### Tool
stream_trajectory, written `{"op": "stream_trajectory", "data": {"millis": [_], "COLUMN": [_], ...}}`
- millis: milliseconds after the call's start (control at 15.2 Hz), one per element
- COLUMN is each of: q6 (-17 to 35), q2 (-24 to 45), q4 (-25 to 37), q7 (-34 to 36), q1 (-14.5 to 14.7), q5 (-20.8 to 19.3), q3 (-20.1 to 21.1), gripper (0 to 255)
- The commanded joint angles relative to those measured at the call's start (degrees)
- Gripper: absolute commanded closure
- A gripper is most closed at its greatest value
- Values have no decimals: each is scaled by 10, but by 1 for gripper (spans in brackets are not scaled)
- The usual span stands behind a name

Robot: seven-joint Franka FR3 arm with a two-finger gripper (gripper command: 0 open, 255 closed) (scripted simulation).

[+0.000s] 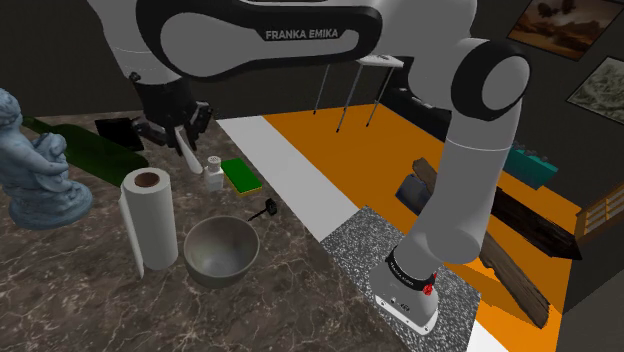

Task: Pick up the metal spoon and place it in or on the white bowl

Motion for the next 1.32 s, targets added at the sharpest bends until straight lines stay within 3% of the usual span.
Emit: {"op": "stream_trajectory", "data": {"millis": [0, 528, 1056, 1254], "q6": [-2, 21, 18, 40], "q2": [-16, -137, -233, -230], "q4": [-13, -143, -219, -240], "q7": [5, 54, 104, 109], "q1": [-1, 2, 33, 33], "q5": [9, 88, 165, 163], "q3": [5, 45, 81, 82], "gripper": [255, 255, 255, 255]}}
